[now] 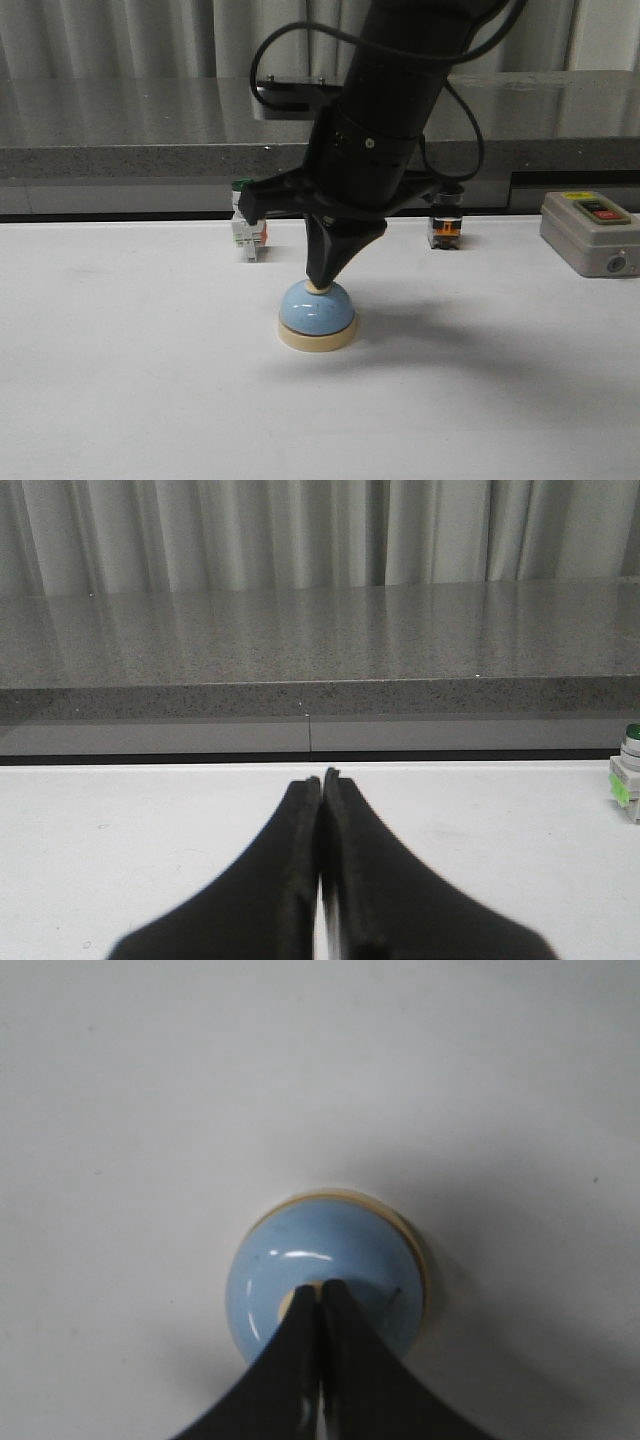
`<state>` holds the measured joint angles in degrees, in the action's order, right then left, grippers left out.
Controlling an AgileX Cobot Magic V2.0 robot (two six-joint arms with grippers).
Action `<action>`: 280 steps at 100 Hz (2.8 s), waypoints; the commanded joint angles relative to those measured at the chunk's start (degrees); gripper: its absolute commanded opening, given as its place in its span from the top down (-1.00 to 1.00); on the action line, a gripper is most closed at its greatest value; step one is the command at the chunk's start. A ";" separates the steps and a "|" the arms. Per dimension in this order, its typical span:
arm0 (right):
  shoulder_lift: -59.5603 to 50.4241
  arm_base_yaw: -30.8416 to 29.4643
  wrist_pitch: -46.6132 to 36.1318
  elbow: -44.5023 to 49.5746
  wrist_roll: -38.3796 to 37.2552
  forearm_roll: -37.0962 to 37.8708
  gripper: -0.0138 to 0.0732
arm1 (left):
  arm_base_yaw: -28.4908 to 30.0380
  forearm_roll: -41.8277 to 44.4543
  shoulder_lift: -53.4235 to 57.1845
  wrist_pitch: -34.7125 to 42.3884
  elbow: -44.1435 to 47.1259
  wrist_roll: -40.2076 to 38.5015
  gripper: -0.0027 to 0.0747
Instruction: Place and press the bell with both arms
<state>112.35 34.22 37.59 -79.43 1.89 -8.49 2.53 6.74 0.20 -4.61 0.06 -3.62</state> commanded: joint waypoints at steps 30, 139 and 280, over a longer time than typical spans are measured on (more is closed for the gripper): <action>-6.02 0.17 -1.48 -2.10 0.46 0.76 0.82 | 0.15 -0.12 1.72 5.00 2.37 -0.46 0.98; -69.08 -29.74 -11.89 39.17 0.21 5.04 0.82 | 0.15 -0.12 1.72 5.00 2.37 -0.46 0.98; -110.35 -29.74 -25.95 68.26 0.21 7.43 0.82 | 0.15 -0.12 1.72 5.00 2.37 -0.46 0.98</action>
<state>4.61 4.79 20.06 -13.41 1.77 -1.50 2.53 6.74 0.20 -4.61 0.06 -3.62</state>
